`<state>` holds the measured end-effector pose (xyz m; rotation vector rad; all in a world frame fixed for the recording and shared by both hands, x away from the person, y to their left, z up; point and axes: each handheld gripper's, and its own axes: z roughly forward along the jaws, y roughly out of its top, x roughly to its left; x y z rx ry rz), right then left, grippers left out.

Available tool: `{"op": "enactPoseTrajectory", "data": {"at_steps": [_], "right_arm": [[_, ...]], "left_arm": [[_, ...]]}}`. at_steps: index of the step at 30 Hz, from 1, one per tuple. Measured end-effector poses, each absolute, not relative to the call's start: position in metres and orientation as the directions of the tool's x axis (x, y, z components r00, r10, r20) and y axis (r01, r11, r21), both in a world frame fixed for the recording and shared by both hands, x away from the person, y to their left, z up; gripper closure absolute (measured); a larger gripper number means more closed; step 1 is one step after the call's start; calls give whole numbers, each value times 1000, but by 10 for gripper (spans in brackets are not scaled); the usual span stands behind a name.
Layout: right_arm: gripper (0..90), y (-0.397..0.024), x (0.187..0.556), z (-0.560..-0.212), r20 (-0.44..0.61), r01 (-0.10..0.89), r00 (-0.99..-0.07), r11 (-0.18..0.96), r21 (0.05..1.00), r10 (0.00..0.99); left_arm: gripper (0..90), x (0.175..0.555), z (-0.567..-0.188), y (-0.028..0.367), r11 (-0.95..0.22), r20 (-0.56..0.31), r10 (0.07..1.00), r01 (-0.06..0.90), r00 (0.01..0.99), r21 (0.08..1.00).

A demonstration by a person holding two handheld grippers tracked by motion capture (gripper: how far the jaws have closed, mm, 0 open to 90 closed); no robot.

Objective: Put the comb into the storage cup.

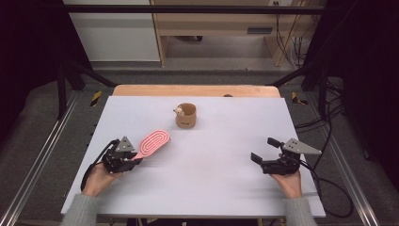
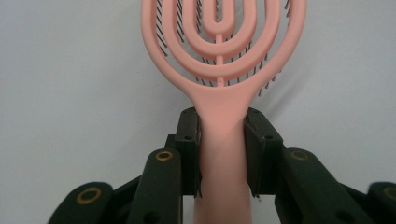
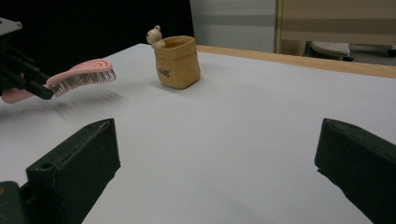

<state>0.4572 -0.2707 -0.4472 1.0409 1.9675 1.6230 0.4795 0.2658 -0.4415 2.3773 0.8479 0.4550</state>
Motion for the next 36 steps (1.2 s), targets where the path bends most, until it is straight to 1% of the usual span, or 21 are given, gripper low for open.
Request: {"op": "enactPoseTrajectory", "data": {"at_steps": [14, 27, 36], "right_arm": [[4, -269, 457, -446, 169, 302, -653, 50, 952, 738], [4, -267, 457, -445, 181, 306, -650, 37, 951, 738], [3, -261, 457, -441, 175, 305, -658, 47, 951, 732]], "left_arm": [[695, 473, -435, 258, -577, 127, 710, 468, 692, 669], [695, 465, -430, 243, -542, 139, 735, 452, 664, 709], [695, 459, -427, 235, -499, 122, 758, 449, 640, 741]]}}
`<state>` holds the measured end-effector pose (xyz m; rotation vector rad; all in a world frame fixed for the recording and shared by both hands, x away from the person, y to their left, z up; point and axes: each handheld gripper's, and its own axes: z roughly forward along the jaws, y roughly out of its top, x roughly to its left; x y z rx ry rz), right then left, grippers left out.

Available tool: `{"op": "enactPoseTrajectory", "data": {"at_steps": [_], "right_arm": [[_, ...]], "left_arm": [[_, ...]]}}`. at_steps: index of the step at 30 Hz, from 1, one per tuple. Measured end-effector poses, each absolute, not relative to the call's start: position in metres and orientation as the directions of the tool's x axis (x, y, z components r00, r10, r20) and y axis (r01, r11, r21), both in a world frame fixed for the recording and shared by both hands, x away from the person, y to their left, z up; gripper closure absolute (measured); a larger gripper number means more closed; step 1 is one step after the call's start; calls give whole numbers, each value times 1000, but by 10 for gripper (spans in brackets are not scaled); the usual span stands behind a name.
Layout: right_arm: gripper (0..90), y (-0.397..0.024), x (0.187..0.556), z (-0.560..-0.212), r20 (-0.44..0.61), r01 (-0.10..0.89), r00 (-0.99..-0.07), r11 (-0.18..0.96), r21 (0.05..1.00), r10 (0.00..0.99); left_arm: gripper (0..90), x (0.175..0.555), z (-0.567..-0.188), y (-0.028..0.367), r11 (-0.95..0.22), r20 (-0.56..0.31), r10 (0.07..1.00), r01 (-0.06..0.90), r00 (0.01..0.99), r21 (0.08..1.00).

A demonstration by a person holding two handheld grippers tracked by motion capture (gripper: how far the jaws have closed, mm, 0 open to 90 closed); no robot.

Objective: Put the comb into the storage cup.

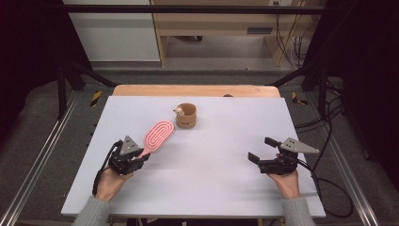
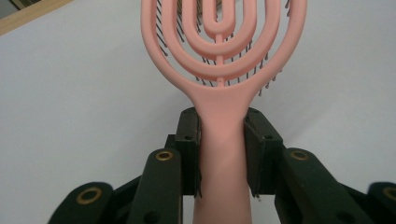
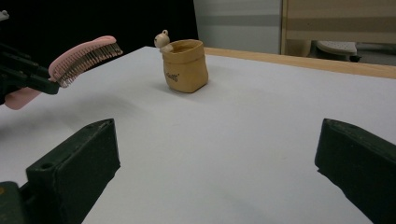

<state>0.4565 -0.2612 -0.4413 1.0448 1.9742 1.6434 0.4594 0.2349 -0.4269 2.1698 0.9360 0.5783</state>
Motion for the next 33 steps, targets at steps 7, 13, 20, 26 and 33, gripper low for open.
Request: {"op": "enactPoseTrajectory", "data": {"at_steps": [7, 13, 20, 26, 33], "right_arm": [[2, -258, 456, -439, 173, 305, -656, 49, 951, 734], [3, -255, 455, -437, 175, 307, -653, 47, 950, 737], [3, -251, 454, -434, 172, 307, -645, 46, 951, 745], [5, -246, 454, -432, 167, 311, -644, 57, 949, 747], [13, -242, 455, -430, 201, 331, -652, 36, 943, 731]], "left_arm": [[695, 454, -424, 227, -469, 119, 774, 438, 622, 767], [695, 449, -423, 220, -457, 123, 781, 427, 612, 780], [695, 447, -423, 213, -461, 128, 779, 422, 614, 781], [695, 444, -422, 208, -452, 128, 782, 414, 610, 790], [695, 441, -421, 200, -439, 129, 789, 405, 601, 802]]}}
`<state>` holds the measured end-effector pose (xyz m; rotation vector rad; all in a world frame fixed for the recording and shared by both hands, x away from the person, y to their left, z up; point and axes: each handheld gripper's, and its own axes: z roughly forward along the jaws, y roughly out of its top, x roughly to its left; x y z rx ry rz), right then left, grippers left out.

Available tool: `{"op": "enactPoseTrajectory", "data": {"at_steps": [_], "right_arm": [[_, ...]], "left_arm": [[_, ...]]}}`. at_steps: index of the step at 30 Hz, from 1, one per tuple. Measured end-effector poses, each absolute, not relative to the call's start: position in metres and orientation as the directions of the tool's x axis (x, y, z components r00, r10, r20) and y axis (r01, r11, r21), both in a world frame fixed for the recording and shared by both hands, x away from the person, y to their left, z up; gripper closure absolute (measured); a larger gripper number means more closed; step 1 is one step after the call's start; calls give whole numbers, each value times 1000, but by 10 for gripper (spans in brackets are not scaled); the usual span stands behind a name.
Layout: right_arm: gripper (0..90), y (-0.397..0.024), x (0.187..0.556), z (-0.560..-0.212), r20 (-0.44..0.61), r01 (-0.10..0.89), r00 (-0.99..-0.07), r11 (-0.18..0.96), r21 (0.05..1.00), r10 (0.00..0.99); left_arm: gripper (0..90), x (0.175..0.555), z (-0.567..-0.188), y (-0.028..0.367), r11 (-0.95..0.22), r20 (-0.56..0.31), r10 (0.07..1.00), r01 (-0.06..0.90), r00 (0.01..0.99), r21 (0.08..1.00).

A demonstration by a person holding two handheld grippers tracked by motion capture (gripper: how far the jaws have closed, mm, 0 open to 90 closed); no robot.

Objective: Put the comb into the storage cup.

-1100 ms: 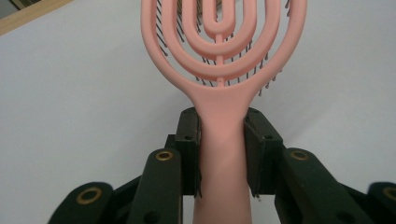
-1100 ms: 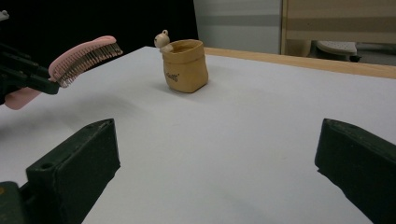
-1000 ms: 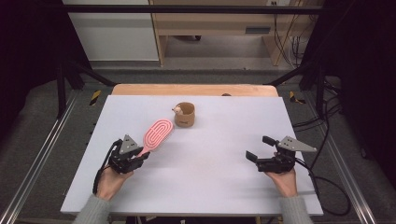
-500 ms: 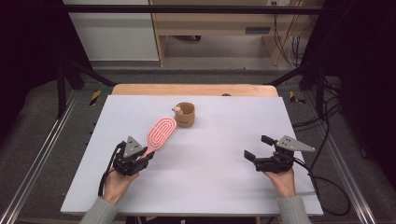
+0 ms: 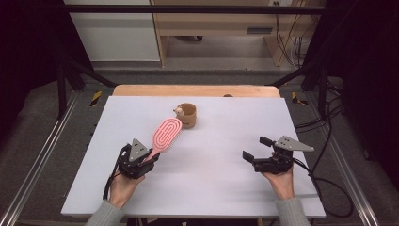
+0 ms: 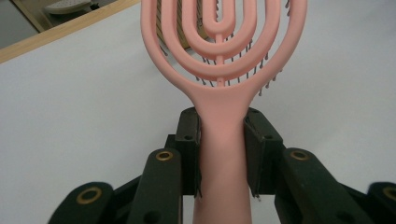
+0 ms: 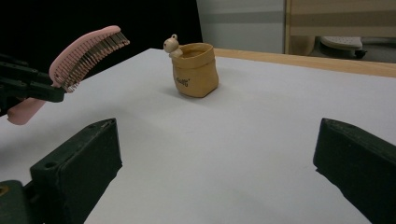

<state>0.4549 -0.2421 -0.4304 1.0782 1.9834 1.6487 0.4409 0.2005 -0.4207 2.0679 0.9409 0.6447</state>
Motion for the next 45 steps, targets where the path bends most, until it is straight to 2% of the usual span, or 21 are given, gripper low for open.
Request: {"op": "enactPoseTrajectory", "data": {"at_steps": [13, 45], "right_arm": [[31, -232, 459, -427, 248, 379, -674, 37, 925, 696], [20, -213, 462, -421, 256, 398, -654, 36, 917, 711]], "left_arm": [[695, 438, -422, 184, -437, 129, 787, 397, 604, 807], [695, 444, -415, 144, -396, 113, 788, 357, 605, 846]]}}
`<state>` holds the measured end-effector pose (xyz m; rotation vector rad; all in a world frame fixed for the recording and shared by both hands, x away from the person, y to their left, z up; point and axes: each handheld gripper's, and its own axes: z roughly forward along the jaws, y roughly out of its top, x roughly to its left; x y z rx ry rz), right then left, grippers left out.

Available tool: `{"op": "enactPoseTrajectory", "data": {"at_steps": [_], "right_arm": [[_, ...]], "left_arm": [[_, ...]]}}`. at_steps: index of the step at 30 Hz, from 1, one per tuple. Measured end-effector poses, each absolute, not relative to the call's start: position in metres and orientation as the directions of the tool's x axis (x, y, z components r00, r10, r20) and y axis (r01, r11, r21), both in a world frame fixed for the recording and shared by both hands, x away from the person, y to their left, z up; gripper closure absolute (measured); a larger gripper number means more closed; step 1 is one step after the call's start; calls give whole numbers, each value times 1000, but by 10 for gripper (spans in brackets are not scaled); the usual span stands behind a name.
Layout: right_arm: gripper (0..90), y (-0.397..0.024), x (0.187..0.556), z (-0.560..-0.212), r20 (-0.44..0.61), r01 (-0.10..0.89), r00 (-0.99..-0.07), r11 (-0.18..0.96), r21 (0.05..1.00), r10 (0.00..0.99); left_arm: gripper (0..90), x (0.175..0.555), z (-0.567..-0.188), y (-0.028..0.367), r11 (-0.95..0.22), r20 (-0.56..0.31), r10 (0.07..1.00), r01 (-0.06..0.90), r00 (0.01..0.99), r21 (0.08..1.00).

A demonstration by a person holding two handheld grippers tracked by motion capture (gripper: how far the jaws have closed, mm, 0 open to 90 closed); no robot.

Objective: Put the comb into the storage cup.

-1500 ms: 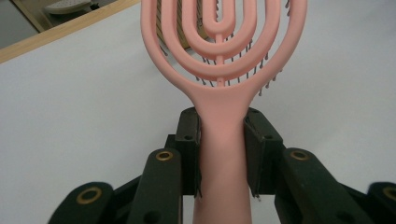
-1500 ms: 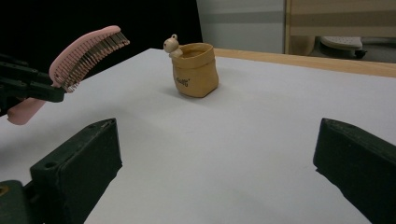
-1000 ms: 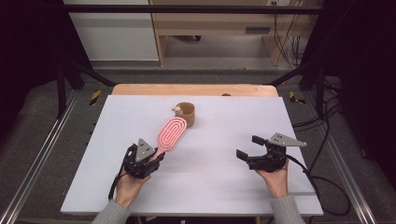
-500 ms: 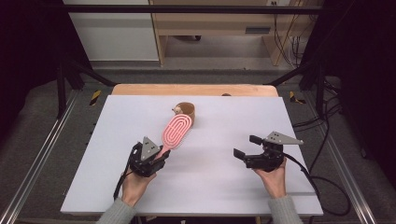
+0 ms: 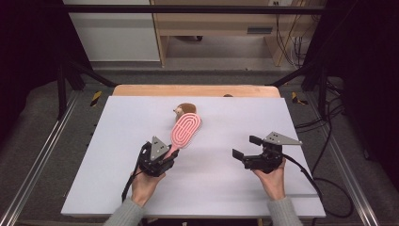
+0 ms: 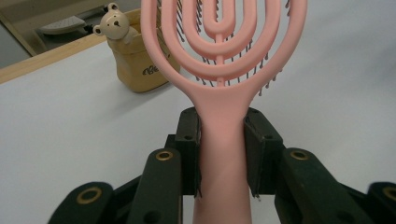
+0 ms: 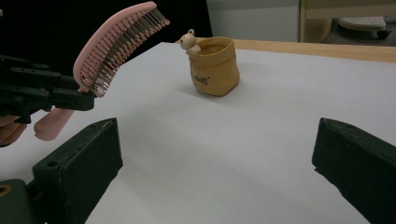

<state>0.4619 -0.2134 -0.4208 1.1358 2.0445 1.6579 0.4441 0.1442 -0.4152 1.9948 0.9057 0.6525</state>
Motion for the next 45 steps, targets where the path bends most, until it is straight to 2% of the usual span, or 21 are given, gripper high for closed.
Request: {"op": "enactPoseTrajectory", "data": {"at_steps": [45], "right_arm": [[24, -180, 469, -412, 312, 409, -661, -21, 912, 682]], "left_arm": [[695, 447, -429, 72, -383, 130, 784, 308, 607, 871]]}}
